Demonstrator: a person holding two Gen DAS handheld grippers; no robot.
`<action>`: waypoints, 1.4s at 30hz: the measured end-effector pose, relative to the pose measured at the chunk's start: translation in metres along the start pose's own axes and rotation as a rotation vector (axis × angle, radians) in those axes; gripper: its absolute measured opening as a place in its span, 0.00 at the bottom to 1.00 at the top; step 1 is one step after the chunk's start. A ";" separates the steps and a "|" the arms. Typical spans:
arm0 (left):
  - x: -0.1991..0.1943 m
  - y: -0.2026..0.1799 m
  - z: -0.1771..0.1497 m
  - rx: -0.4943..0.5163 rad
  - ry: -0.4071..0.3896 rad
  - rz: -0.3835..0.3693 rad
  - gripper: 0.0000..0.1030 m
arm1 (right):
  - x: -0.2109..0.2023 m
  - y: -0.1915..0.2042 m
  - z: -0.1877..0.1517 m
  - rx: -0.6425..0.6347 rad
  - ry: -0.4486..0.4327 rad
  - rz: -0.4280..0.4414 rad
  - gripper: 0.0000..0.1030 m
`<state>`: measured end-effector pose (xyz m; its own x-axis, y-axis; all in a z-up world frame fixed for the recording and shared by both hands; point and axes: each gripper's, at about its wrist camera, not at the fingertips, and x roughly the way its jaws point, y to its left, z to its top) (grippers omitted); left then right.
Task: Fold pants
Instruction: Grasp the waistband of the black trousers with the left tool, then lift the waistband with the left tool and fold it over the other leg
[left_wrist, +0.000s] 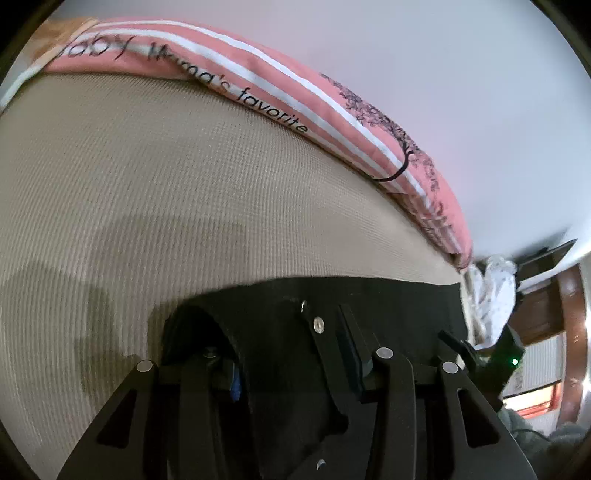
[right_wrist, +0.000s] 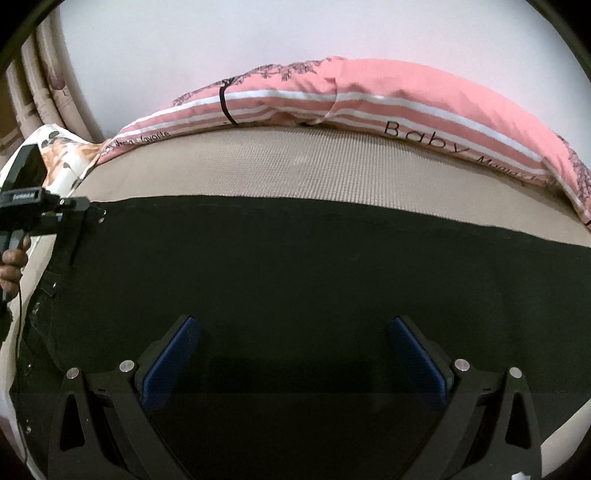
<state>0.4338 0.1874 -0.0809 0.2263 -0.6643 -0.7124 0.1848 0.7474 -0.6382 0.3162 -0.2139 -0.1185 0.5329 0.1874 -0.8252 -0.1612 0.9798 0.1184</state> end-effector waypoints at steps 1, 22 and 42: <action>0.003 -0.003 0.002 0.008 0.005 0.009 0.41 | 0.001 0.000 -0.001 0.001 0.003 0.002 1.00; -0.050 -0.044 -0.030 0.096 -0.235 -0.106 0.08 | -0.010 -0.024 0.060 -0.166 0.009 0.212 1.00; -0.087 -0.065 -0.049 0.063 -0.295 -0.143 0.08 | 0.063 0.097 0.148 -0.792 0.403 0.668 0.49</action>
<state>0.3551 0.1964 0.0083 0.4592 -0.7372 -0.4956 0.2911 0.6520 -0.7001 0.4571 -0.0963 -0.0775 -0.1445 0.4835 -0.8634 -0.8766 0.3422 0.3383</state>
